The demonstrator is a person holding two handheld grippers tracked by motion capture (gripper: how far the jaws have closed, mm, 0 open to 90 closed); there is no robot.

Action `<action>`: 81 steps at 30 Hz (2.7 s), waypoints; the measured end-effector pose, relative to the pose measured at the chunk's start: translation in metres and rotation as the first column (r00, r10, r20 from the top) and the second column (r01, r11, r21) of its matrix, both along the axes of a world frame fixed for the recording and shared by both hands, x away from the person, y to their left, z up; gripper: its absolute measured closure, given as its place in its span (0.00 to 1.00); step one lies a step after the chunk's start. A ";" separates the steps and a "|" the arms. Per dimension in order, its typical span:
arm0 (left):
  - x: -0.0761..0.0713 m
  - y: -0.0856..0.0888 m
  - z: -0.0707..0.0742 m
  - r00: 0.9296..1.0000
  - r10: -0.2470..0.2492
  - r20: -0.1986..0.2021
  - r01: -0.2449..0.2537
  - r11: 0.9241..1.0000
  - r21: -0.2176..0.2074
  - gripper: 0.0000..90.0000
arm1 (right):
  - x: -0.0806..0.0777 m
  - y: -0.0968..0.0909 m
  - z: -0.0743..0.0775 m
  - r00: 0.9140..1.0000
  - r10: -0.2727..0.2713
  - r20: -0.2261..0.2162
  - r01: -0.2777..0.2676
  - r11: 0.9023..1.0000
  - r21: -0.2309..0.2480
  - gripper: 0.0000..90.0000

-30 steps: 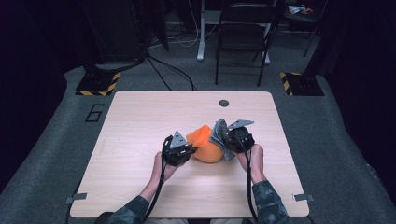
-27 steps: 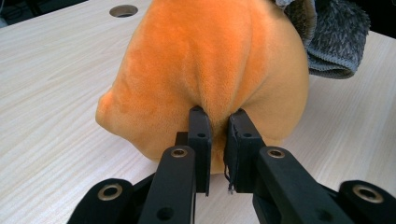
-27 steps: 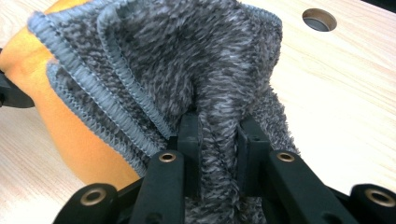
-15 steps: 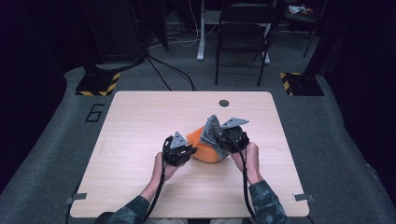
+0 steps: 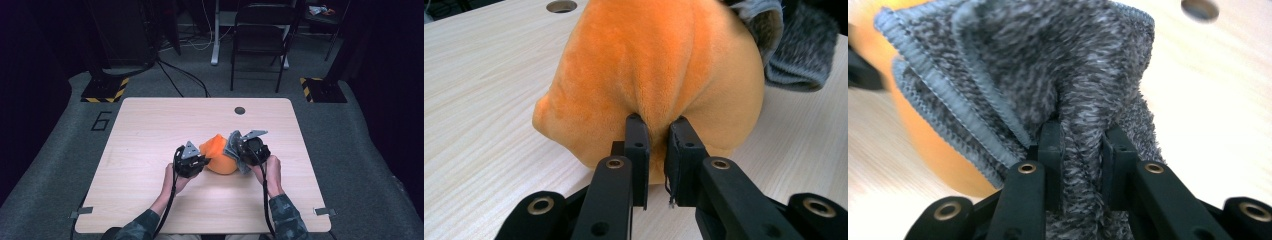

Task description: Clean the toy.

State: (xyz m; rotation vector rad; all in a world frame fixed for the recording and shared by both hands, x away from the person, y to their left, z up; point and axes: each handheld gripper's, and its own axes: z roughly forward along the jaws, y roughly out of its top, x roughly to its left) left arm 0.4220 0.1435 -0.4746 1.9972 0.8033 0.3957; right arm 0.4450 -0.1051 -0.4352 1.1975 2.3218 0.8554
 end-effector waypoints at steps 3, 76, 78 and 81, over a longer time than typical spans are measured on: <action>0.000 0.000 0.000 1.000 0.000 0.001 0.000 1.000 0.002 0.90 | 0.004 -0.004 -0.010 0.999 -0.019 -0.039 0.019 1.000 -0.010 0.83; 0.002 0.006 -0.003 1.000 0.014 -0.007 -0.013 1.000 0.006 0.90 | -0.005 -0.005 0.014 1.000 -0.005 0.010 0.005 1.000 0.005 0.83; 0.001 0.006 -0.002 1.000 0.008 -0.011 -0.008 1.000 0.009 0.90 | -0.007 0.004 0.018 1.000 0.027 0.001 -0.027 1.000 0.008 0.83; 0.002 0.007 -0.003 1.000 0.010 -0.010 -0.010 1.000 0.009 0.88 | -0.004 0.014 0.013 0.999 0.046 -0.013 -0.046 0.999 -0.025 0.83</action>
